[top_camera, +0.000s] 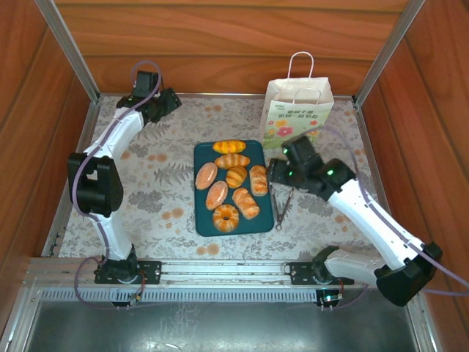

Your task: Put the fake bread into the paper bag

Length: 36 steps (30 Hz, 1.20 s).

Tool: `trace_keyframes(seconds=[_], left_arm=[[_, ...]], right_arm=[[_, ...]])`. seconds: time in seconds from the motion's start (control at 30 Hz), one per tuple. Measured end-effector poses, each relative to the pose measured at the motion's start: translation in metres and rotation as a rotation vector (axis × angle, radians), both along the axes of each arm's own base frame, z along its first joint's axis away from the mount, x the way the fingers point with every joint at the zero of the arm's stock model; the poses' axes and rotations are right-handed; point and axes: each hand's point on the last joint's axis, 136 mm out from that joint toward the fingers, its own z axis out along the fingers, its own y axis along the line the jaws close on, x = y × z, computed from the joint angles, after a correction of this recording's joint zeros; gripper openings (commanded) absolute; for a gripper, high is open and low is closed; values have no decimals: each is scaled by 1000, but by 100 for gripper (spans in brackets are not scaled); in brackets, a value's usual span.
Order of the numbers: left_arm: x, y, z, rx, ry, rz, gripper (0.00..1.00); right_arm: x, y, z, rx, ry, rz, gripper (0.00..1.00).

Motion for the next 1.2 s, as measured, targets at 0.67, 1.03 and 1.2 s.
trace_keyframes(seconds=[0.67, 1.03, 1.2], left_arm=[[62, -177, 122, -224, -340, -414, 81], [46, -241, 81, -255, -271, -534, 81], [45, -240, 64, -236, -233, -529, 81]], right_arm=[[123, -118, 132, 262, -235, -407, 81], [167, -93, 108, 448, -147, -340, 81], [184, -81, 105, 533, -135, -316, 81]])
